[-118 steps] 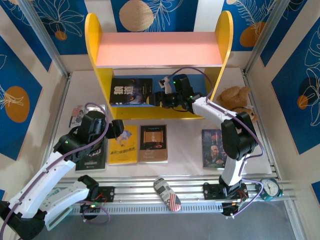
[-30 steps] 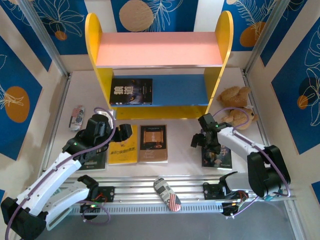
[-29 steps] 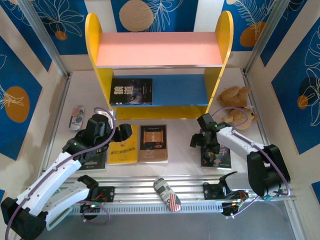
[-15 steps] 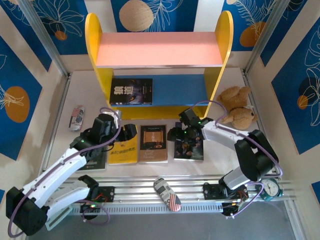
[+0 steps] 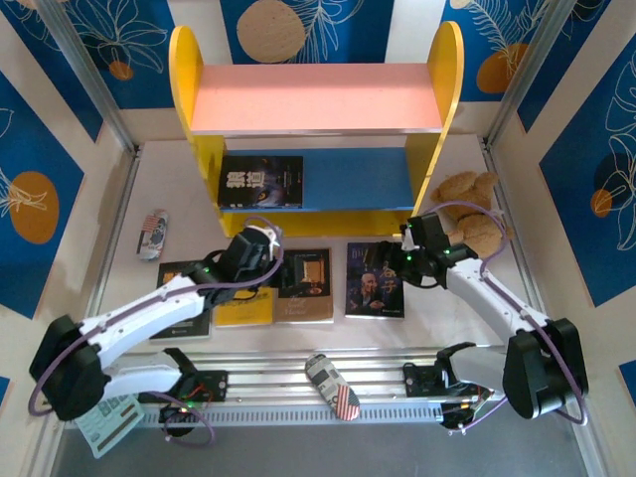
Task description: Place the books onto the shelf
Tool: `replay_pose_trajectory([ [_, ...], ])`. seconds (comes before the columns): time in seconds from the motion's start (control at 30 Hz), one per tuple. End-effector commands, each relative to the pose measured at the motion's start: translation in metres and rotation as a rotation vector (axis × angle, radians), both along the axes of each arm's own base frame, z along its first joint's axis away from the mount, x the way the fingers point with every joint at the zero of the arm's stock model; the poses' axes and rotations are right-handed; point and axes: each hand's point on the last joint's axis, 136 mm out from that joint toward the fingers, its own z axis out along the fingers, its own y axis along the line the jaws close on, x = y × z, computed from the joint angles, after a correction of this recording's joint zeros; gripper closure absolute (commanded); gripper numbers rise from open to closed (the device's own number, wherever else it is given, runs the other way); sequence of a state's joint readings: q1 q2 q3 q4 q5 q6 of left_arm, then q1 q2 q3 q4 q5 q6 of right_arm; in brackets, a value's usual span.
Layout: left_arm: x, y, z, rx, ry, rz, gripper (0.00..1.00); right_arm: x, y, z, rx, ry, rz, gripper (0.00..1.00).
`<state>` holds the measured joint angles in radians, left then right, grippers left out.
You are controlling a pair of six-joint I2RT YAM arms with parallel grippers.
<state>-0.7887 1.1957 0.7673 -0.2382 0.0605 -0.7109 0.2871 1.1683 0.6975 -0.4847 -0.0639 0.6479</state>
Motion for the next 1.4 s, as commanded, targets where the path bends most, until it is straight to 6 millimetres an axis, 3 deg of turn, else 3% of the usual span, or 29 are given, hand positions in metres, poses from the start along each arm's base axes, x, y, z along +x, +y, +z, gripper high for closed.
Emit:
replay_pose_trajectory([
  [0.0, 0.009, -0.032, 0.016, -0.042, -0.035, -0.025, 0.33, -0.02, -0.016, -0.02, -0.052, 0.088, 0.022, 0.12],
  [0.2, 0.007, -0.079, 0.005, -0.021, -0.014, -0.1, 0.34, -0.015, -0.036, -0.035, -0.102, 0.122, -0.012, 0.13],
  [0.4, 0.009, -0.112, -0.018, 0.024, 0.041, -0.141, 0.36, -0.004, -0.039, -0.039, -0.113, 0.134, -0.019, 0.14],
  [0.67, 0.014, -0.134, -0.041, 0.037, 0.091, -0.163, 0.36, 0.006, -0.027, -0.05, -0.074, 0.179, 0.018, 0.18],
  [1.0, 0.014, -0.154, -0.071, 0.081, 0.148, -0.156, 0.36, 0.003, -0.026, -0.06, -0.068, 0.218, 0.02, 0.26],
  [1.37, 0.02, -0.148, -0.093, 0.172, 0.16, -0.106, 0.36, 0.001, -0.027, -0.068, -0.077, 0.255, 0.016, 0.4],
])
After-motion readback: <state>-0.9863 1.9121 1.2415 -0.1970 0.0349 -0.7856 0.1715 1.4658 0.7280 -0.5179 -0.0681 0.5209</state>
